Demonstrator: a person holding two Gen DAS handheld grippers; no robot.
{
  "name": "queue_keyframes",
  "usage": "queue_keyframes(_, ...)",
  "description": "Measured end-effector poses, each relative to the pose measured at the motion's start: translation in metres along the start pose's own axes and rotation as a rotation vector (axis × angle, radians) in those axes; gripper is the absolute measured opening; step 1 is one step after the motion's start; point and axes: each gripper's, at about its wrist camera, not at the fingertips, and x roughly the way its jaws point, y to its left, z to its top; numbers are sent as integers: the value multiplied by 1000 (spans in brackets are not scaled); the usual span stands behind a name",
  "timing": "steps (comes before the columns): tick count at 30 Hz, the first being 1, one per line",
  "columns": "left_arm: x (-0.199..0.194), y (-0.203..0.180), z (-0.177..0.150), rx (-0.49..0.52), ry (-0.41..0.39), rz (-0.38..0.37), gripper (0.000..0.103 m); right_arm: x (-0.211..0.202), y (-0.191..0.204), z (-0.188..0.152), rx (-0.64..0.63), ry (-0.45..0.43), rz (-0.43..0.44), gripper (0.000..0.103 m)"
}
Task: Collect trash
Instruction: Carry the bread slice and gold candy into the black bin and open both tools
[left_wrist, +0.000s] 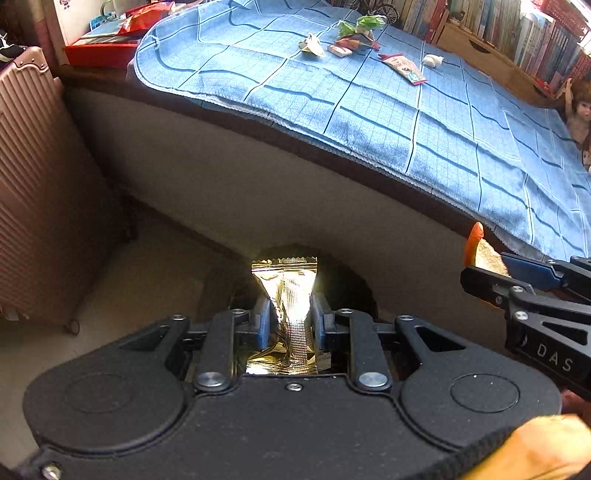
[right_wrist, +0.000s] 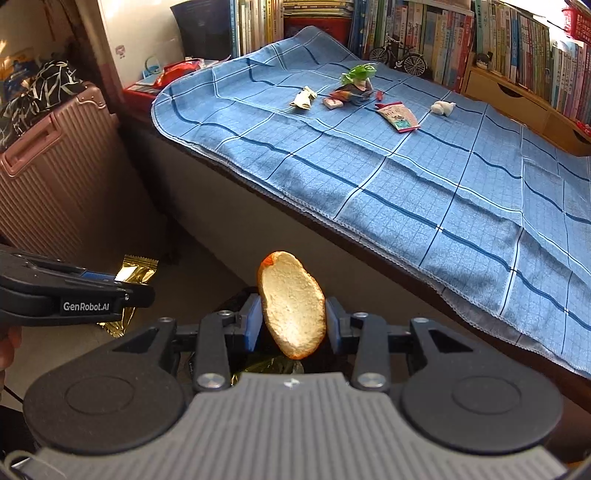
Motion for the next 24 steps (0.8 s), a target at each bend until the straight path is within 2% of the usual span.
queue_keyframes(9,5,0,1,5,2,-4,24,1,8,-9,-26,9,16,43)
queue_keyframes(12,9,-2,6,14,-2,-8,25,6,10,-4,-34,4,21,46)
queue_keyframes(13,10,-3,8,21,-5,-4,27,8,11,-2,-39,1,24,52)
queue_keyframes(14,11,-4,10,26,-7,-2,34,10,12,0,-44,-2,27,53)
queue_keyframes(15,11,-5,11,29,-8,1,43,12,12,2,-47,-4,31,59)
queue_keyframes(18,12,-5,15,36,-16,-4,53,17,12,8,-49,-11,29,71)
queue_keyframes(24,12,-2,18,30,-18,3,64,15,8,14,-18,-34,22,74)
